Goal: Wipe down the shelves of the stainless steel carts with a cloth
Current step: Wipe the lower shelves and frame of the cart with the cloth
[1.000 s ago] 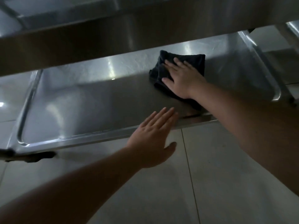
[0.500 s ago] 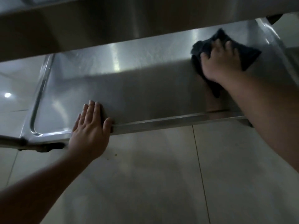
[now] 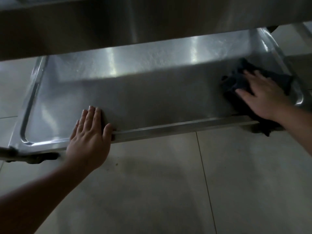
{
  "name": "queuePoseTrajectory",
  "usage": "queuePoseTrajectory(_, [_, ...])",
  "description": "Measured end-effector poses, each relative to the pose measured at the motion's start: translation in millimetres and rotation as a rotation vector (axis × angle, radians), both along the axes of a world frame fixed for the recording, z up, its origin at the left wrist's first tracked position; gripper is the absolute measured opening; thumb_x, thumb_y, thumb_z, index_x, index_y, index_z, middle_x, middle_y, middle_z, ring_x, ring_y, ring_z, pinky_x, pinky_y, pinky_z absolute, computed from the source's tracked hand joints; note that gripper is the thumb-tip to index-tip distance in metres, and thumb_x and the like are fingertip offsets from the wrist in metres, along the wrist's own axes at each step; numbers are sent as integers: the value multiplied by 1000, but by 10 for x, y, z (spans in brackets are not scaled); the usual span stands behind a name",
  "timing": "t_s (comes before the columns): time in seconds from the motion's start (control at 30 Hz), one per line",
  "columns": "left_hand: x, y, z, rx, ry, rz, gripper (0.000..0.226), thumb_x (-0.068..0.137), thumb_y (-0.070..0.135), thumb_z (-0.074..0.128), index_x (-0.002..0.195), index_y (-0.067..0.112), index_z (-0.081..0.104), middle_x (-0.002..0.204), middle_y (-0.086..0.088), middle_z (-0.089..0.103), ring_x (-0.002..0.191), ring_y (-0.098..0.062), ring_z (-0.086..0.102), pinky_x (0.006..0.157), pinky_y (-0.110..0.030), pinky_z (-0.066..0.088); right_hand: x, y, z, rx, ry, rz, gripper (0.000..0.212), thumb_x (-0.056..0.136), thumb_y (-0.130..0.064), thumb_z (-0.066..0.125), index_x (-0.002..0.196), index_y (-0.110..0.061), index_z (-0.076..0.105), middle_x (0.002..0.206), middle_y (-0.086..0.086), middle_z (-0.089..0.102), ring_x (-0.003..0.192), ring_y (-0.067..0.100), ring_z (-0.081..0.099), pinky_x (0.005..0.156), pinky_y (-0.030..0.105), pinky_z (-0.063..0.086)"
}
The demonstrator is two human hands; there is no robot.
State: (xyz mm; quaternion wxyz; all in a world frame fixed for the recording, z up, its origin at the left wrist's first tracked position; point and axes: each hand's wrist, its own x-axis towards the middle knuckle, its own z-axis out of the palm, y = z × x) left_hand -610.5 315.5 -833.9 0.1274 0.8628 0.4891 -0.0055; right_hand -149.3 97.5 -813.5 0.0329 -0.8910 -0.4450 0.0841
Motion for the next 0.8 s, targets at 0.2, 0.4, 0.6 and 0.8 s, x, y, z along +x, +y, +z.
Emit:
queuePoseTrajectory(0.2, [8,-8,-36,17,6,-8,84,100,74,-5,168,25,-8,175,4,-16,159,-10,-20,129,-34,-6,-335,259,-28,-33,9,-369,95,90,-68,11,164,-9,21,173,5,14,158,36,12,126,57,15])
queuePoseTrajectory(0.4, [18,20,-33,0,-1,-15,87,99,75,-5,169,23,-5,176,4,-14,159,-10,-20,129,-34,-7,-1938,1451,-58,-4,10,227,84,96,-66,13,166,-20,16,174,-4,8,160,24,1,128,47,3])
queuePoseTrajectory(0.6, [20,136,72,-154,-63,11,89,94,76,4,169,29,1,177,8,-9,160,-7,-15,127,-31,-8,-2121,1673,30,-58,17,690,82,98,-71,10,167,-27,6,173,-14,0,159,11,-9,129,39,-4])
queuePoseTrajectory(0.8, [-443,413,117,-121,-77,59,88,94,78,10,168,32,8,177,7,2,162,-12,-2,126,-41,5,-1163,1103,-5,47,-21,181,88,94,-70,20,163,-16,28,170,7,28,157,27,21,127,46,16])
